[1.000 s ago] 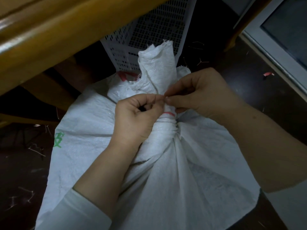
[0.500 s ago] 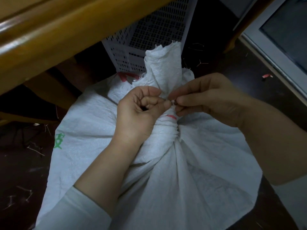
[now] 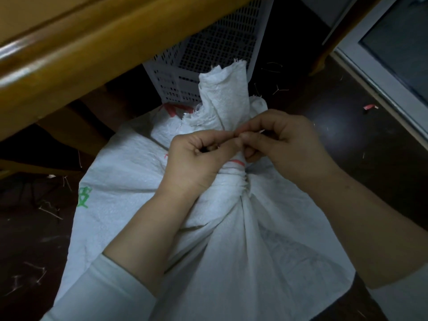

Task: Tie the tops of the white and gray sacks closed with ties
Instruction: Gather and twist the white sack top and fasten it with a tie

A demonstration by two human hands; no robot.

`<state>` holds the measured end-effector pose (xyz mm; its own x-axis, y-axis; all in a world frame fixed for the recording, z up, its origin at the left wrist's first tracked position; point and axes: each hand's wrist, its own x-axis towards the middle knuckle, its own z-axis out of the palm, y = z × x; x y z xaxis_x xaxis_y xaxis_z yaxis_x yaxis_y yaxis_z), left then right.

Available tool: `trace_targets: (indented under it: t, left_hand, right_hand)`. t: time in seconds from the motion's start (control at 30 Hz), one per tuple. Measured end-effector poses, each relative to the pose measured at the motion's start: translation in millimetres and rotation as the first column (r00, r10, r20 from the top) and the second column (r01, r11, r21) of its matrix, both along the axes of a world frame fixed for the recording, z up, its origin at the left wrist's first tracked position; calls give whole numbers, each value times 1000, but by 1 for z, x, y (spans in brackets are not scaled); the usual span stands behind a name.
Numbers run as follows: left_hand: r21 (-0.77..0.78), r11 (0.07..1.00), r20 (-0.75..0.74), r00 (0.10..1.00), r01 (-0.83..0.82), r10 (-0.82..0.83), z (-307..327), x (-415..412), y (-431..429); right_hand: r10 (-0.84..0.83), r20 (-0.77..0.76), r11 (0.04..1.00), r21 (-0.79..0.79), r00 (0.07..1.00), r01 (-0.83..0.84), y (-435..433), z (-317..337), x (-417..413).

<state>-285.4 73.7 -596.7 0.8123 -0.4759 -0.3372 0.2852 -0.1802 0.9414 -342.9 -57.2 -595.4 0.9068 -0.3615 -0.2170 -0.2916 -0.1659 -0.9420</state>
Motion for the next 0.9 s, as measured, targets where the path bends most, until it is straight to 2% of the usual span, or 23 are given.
trace_targets:
  t: [0.13,0.2,0.33,0.4,0.5,0.57,0.67,0.7,0.77,0.83,0.9]
  left_hand:
    - [50,999,-29,1000,6,-4,-1,1,-1]
    - [86,996,-35,999,2,1,1,1,-2]
    - [197,980,65,998,6,-19,1,0,-5]
    - [273,962,114,993,0,-32,-1,2,-5]
    - [423,906,149,984,24,-96,1,1,-4]
    - [457,889,162,980,31,-117,1,-6,-4]
    - [355,935,204,977,-19,-58,2,-21,-1]
    - [331,943,216,976,-37,-38,0,-24,0]
    - [320,946,243,970,-56,-25,-1,-28,2]
    - [296,952,243,970,-78,3,-1,-30,2]
    - [258,963,235,972,-74,11,0,-31,2]
  right_hand:
    - [-59,-7,995,79,998,60,4,-2,-1]
    - [-69,7,997,33,998,69,7,-4,-1]
    - [-105,-2,986,-133,994,104,12,-9,0]
    - [-154,-11,978,-143,988,150,16,-11,-1]
    - [-196,-28,978,-84,980,193,22,-10,-3]
    - [-191,-96,982,-21,977,190,20,-3,-3]
    - [-154,-278,966,160,948,204,9,16,2]
    - [-136,-330,966,166,934,199,5,22,5]
    - [-41,-433,999,-9,901,42,0,29,10]
    - [89,-541,960,-178,836,-218,-1,35,15]
    - [195,-618,926,-140,761,-351,-1,40,19]
